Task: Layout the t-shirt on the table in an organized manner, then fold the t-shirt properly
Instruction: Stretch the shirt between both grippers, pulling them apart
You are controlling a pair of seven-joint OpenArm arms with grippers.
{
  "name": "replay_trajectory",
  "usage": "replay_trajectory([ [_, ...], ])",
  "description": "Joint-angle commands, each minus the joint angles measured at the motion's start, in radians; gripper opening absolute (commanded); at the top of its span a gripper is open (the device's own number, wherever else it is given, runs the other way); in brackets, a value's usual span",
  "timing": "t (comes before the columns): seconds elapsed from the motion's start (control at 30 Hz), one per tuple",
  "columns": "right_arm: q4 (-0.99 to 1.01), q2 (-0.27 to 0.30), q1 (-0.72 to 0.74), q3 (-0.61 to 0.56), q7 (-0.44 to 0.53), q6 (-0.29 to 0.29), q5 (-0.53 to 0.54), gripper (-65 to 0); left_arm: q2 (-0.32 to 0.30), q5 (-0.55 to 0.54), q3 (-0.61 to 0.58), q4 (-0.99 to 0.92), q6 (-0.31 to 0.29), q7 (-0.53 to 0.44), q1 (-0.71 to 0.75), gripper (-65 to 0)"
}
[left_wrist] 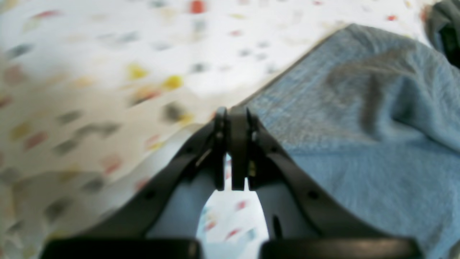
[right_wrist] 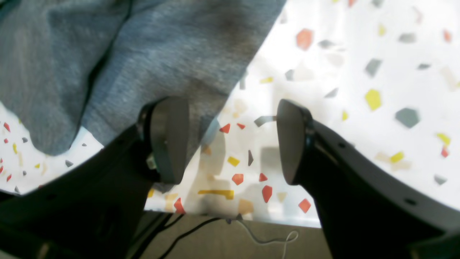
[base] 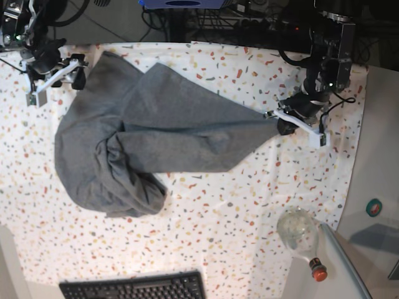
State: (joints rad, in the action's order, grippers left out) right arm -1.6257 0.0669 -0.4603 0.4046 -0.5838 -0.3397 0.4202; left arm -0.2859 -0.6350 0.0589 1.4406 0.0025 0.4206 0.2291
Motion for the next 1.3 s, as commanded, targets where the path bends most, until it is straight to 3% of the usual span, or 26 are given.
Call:
replay_trajectory([
  [0.0,0.0,0.0,0.004,0.004,0.017,0.021,0.009,-28.2,-0.008,-0.004,0.026,0.039,-0.003,-0.019,0.01,-65.0],
  [0.17,0.072,0.0,0.045,0.0,0.017,0.029,0.009,-27.8,-0.008,-0.004,0.123,0.087,-0.003,-0.019,0.063,-65.0],
  [0.37,0.213,0.015,0.156,0.0,0.017,-0.052,0.009,-27.8,-0.008,-0.004,0.127,0.09,-0.003,-0.018,0.077,-65.0],
  [0.47,0.232,0.014,0.173,-0.003,-0.005,-0.065,0.009,-27.8,-0.006,-0.007,0.127,0.093,-0.003,-0.018,0.092,-65.0],
  [0.67,0.226,0.014,0.146,-0.184,-0.031,-0.066,0.013,-27.9,-0.006,-0.004,0.129,0.104,-0.003,-0.018,0.114,-65.0],
  [0.83,0.227,0.014,0.148,-0.238,-0.031,-0.066,0.015,-28.7,-0.008,-0.004,0.129,0.104,-0.003,-0.018,0.118,-65.0],
  [0.9,0.23,0.014,0.148,-0.238,-0.031,-0.066,0.015,-37.2,-0.008,-0.004,0.131,0.104,-0.003,-0.018,0.118,-65.0],
  [1.0,0.227,0.014,0.145,-0.2,-0.031,-0.117,0.016,-65.0,-0.008,-0.004,0.131,0.104,-0.003,-0.018,0.118,-65.0],
  [1.13,0.172,0.012,0.102,-0.029,-0.037,-0.206,0.016,-65.0,-0.009,-0.004,0.135,0.15,-0.003,-0.018,0.141,-65.0],
  [1.27,0.021,0.015,0.036,0.121,-0.086,-0.218,0.016,-65.0,-0.028,-0.003,0.129,0.226,-0.002,-0.018,0.161,-65.0],
])
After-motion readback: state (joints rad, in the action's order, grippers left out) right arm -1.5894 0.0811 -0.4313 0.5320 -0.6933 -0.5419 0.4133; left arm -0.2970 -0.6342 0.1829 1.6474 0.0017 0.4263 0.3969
